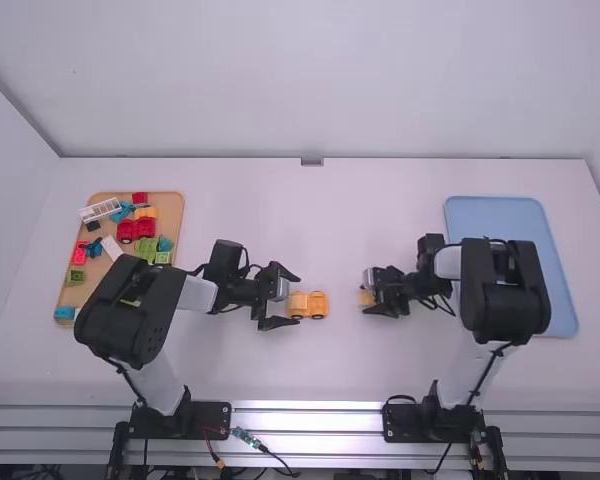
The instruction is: Assemble lego blocks to make yellow taxi
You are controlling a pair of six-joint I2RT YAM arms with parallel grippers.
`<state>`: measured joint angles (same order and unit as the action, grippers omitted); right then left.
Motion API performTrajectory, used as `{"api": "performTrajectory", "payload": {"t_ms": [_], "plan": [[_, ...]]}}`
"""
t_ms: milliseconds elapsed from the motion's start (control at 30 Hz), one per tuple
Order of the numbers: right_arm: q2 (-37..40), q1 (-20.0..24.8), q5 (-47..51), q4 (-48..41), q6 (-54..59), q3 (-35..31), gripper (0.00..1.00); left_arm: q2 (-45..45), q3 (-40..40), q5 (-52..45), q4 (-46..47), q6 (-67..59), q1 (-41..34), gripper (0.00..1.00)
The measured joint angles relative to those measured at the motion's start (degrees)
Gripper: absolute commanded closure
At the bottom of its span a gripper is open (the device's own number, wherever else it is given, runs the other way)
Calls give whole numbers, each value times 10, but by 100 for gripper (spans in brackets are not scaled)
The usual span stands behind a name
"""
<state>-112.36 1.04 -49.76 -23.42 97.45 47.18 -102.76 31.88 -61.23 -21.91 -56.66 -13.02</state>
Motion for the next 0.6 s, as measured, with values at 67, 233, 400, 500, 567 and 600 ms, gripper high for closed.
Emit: {"api": "performTrajectory", "payload": {"t_ms": [67,233,400,500,567,600], "plan": [[0,-8,9,12,-17,0,52,0,0,0,0,0,0,1],[0,-22,22,23,-47,0,54,0,0,0,1,0,0,1],[0,-22,25,23,-55,0,54,0,0,0,2,0,0,1],[0,-22,26,22,-57,0,51,0,0,0,2,0,0,1],[0,-22,26,21,-56,0,51,0,0,0,2,0,0,1],[0,-22,26,20,-57,0,51,0,0,0,2,0,0,1]]}}
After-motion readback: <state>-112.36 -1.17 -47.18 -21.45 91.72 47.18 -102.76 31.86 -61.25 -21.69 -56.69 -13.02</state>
